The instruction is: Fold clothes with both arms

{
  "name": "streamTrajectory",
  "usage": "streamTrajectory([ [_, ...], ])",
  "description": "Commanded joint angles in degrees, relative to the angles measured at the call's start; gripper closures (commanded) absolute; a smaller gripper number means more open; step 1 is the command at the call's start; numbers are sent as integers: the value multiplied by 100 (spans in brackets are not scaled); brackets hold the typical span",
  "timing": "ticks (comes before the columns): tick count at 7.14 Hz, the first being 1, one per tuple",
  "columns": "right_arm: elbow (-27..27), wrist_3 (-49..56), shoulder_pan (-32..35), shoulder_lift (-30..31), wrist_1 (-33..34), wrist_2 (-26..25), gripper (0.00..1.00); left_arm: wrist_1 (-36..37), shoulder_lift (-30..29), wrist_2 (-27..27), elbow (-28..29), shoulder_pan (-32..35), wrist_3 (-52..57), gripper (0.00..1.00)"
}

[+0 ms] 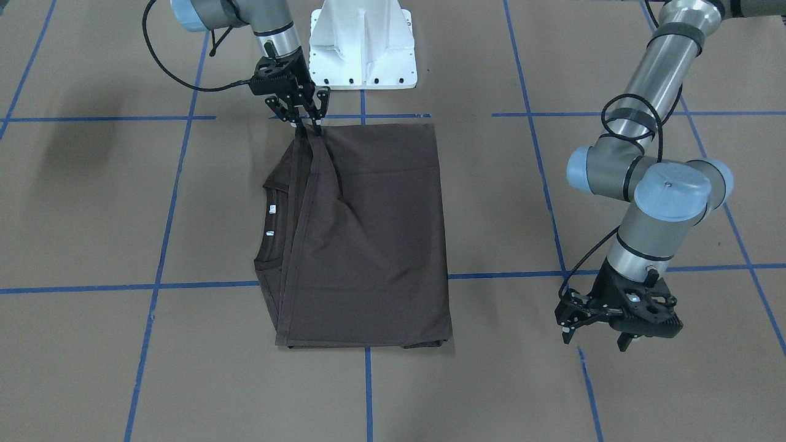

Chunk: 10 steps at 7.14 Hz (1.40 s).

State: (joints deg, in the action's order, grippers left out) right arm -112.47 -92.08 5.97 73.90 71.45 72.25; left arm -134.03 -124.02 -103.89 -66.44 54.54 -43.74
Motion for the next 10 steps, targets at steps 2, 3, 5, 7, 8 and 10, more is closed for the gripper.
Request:
streamTrajectory([
  [2, -20, -12, 27, 89, 9, -87, 100, 0, 1, 0, 0, -5, -3, 0],
  [3, -46, -4, 27, 342, 9, -297, 100, 0, 9, 0, 0, -22, -3, 0],
  [5, -90, -12, 1, 581, 79, -553, 100, 0, 18, 0, 9, -49, -3, 0],
  [7, -134, -12, -130, 679, 97, -799, 100, 0, 36, 0, 9, -49, -3, 0],
  [8, -126, -12, -279, 688, 175, -991, 100, 0, 36, 0, 9, -49, -3, 0],
  [10, -134, 5, -307, 688, 264, -1046, 0, 0, 18, 0, -9, -49, -12, 0],
])
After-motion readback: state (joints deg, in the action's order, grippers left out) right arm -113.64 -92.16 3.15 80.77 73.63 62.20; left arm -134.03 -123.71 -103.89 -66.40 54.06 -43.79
